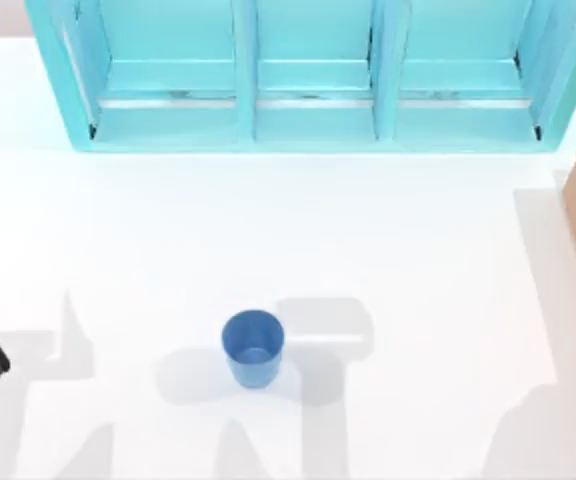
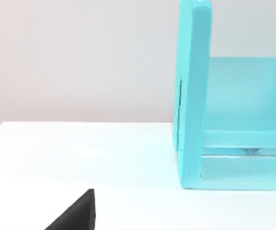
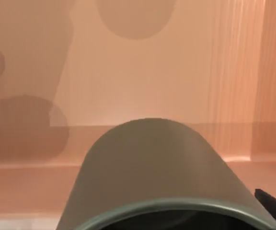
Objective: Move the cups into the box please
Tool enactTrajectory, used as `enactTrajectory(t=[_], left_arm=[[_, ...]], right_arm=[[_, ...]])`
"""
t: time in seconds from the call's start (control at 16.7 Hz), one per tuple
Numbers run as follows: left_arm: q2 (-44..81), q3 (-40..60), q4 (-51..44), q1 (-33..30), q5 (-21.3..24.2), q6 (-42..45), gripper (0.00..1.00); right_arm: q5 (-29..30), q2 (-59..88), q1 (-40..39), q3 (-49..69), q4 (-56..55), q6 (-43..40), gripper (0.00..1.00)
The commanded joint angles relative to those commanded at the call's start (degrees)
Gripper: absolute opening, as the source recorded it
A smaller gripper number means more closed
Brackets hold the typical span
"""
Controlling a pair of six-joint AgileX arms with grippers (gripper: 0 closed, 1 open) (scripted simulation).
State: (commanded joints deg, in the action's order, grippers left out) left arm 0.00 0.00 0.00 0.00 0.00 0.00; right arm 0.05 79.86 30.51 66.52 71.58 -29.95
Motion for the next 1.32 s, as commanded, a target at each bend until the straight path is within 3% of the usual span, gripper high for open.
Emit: enactTrajectory(t=[0.24,0.54,1.32], left_arm=[[0.00,0.00,0.00,0.00,0.00,0.00,1.00],[0.00,0.00,0.00,0.00,0.00,0.00,1.00],[0.00,0.00,0.00,0.00,0.00,0.00,1.00]], right_arm=[[0.14,0.27,-0.97,-8.62,-9.03,0.92,0.00],[0.20,0.25,-1.29,-10.33,-10.76,1.23,0.00],[0.20,0.25,-1.29,-10.33,-10.76,1.23,0.98]])
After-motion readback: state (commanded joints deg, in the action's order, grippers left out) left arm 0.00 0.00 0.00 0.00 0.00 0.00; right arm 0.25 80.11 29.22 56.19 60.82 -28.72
